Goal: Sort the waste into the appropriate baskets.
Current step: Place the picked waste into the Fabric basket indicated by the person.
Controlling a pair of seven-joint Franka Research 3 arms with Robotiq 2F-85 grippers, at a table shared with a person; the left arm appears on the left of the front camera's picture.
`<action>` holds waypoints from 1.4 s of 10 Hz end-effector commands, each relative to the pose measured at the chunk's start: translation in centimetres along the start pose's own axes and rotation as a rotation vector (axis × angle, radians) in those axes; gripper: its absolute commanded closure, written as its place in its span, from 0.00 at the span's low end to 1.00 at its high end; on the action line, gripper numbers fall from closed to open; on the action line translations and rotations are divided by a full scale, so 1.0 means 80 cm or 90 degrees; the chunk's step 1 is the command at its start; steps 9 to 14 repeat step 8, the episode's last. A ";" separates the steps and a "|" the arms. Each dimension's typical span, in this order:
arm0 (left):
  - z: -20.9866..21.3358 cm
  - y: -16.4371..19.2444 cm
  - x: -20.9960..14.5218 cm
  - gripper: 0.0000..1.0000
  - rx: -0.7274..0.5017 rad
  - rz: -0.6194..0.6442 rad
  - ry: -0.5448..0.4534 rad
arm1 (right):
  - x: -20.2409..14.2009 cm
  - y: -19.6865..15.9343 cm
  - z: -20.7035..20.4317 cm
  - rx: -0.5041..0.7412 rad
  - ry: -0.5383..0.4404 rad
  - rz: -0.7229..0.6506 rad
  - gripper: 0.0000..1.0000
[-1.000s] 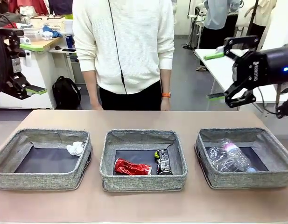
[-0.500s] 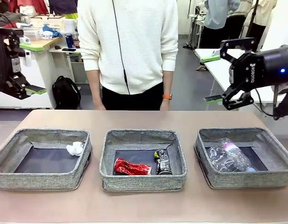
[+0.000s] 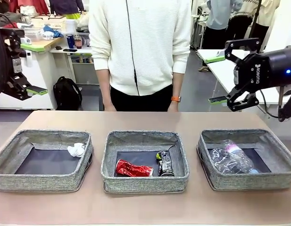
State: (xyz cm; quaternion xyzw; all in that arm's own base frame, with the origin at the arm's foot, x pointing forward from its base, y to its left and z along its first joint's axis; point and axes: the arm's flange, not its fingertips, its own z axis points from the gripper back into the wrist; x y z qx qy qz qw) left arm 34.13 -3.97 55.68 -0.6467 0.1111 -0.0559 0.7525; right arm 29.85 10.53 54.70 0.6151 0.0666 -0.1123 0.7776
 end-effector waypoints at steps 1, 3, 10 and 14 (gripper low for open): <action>-0.001 -0.004 -0.002 0.00 -0.012 -0.003 0.002 | -0.002 0.002 0.000 -0.002 0.002 0.005 0.00; -0.001 -0.004 -0.002 0.00 -0.012 -0.003 0.002 | -0.002 0.002 0.000 -0.002 0.002 0.005 0.00; -0.001 -0.004 -0.002 0.00 -0.012 -0.003 0.002 | -0.002 0.002 0.000 -0.002 0.002 0.005 0.00; -0.001 -0.004 -0.002 0.00 -0.012 -0.003 0.002 | -0.002 0.002 0.000 -0.002 0.002 0.005 0.00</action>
